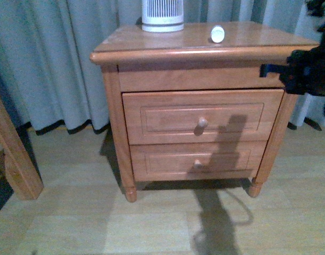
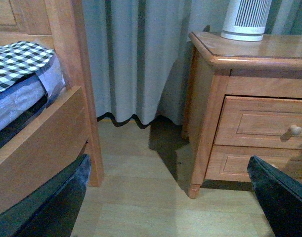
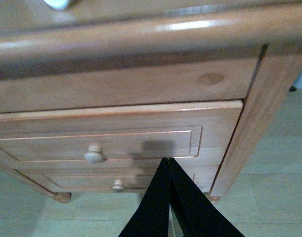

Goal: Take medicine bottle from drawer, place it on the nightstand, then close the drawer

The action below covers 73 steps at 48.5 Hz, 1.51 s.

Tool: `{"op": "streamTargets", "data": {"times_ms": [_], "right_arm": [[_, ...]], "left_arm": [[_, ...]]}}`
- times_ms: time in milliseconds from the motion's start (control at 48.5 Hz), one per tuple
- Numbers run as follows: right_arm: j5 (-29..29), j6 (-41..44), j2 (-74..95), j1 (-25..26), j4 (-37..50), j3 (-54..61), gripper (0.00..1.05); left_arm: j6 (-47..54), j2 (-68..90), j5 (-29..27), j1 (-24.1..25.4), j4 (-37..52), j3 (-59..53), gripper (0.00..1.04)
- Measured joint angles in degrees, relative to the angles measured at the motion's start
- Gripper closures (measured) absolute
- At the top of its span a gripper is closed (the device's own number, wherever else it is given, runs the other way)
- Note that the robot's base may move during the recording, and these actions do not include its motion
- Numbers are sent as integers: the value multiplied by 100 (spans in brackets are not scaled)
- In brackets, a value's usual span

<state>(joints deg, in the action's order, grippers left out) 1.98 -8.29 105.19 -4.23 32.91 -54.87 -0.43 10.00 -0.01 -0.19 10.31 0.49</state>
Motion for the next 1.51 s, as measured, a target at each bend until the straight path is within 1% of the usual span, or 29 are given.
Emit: {"op": "streamTargets", "data": {"times_ms": [186, 227, 309, 351, 433, 454, 474, 495, 515, 557, 619, 639, 660, 680, 722, 784, 845, 1093, 1113, 1175, 1196, 1278, 1464, 1505], "right_arm": [[-223, -17, -2616, 24, -855, 1113, 102], [-350, -35, -3250, 52, -1117, 1331, 102], [-516, -103, -4763, 146, -1878, 1803, 102], [-649, -120, -5807, 236, -2465, 2096, 102], [-780, -109, -7187, 378, -3294, 2446, 102], [-896, -109, -7681, 459, -3536, 2601, 102], [-922, -94, -7991, 503, -3609, 2721, 102], [-949, -77, -8255, 544, -3633, 2835, 102], [-968, -46, -8502, 579, -3624, 2938, 99], [-903, 63, -8929, 605, -3467, 3193, 91], [-951, 240, -9202, 710, -3235, 3565, 81], [-782, 310, -9263, 699, -3316, 3661, 83], [-505, 450, -9346, 610, -3482, 3799, 88], [-400, 490, -9414, 555, -3519, 3919, 92], [-251, 629, -9652, 479, -3491, 4387, 102], [-212, 704, -10135, 446, -3342, 5047, 102], [-219, 739, -10400, 446, -3327, 5388, 102], [-203, 791, -10480, 437, -3311, 5403, 102], [-203, 800, -10480, 437, -3311, 5403, 99], [-203, 800, -10480, 437, -3311, 5403, 83], [-203, 800, -10480, 437, -3311, 5403, 79], [-203, 800, -10483, 437, -3311, 5403, 59], [-203, 800, -10483, 437, -3311, 5403, 28], [-203, 800, -10483, 437, -3311, 5403, 18]], "left_arm": [[-2, 0, 0, 0, 0, 0, 7], [0, 0, 0, 0, 0, 0, 7], [0, 0, 0, 0, 0, 0, 7], [-2, 0, 0, 0, 0, 0, 7], [-2, 0, 0, 0, 0, 0, 7], [-2, 0, 0, 0, 0, 0, 7], [0, 0, 0, 0, 0, 0, 7], [-2, 0, 0, 0, 0, 0, 7], [0, 0, 0, 0, 0, 0, 7], [0, 0, 0, 0, 0, 0, 7], [-2, 0, 0, 0, 0, 0, 7], [-2, 0, 0, 0, 0, 0, 7], [-2, 0, 0, 0, 0, 0, 7], [0, 0, 0, 0, 0, 0, 7], [0, 0, 0, 0, -2, 0, 7], [0, 0, 0, 0, -4, 0, 7], [-2, 0, 0, 0, -7, 0, 7], [0, -2, 0, 0, -9, 0, 7], [0, -2, 0, 0, -9, 0, 7], [0, -2, 0, 0, -9, 0, 7], [0, -2, 0, 0, -9, 0, 7], [0, -2, 0, 0, -9, 0, 7], [0, -2, 0, 0, -9, 0, 7], [0, -2, 0, 0, -9, 0, 7]]}}
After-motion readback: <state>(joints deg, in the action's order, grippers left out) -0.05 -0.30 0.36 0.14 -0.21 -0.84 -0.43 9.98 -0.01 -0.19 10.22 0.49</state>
